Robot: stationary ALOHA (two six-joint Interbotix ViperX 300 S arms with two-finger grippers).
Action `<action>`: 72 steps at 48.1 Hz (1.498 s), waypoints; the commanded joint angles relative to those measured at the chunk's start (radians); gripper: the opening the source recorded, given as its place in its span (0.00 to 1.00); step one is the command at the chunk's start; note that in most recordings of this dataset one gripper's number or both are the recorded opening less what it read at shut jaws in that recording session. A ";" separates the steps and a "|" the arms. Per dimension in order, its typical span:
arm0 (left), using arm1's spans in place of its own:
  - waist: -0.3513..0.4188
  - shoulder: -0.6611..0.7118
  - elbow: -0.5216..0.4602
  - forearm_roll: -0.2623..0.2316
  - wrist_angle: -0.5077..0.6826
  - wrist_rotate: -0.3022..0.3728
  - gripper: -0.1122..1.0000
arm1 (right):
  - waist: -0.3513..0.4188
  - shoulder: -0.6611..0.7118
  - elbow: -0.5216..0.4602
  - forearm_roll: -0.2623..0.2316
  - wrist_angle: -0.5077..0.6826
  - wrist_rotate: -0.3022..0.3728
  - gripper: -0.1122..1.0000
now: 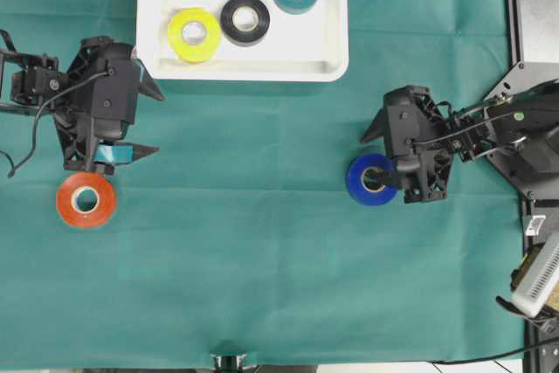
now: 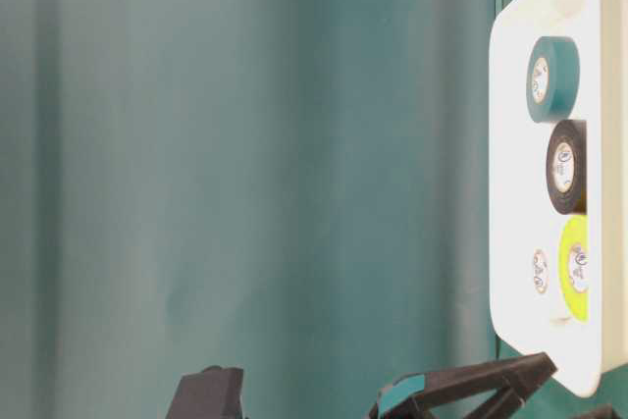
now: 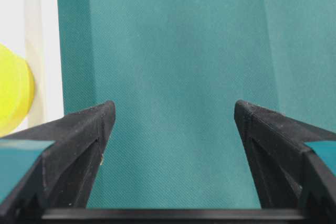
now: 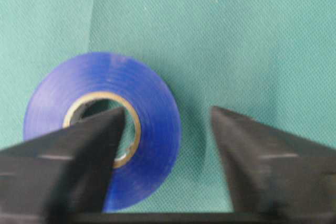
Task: Put the tape alternately from left to right into the white case.
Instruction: 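Close the right gripper on the blue roll's rim and lift, then carry the blue roll into the tray's top center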
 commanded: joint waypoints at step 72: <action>-0.012 -0.014 -0.002 -0.002 -0.008 -0.002 1.00 | -0.100 -0.127 -0.152 -0.008 0.110 -0.008 0.11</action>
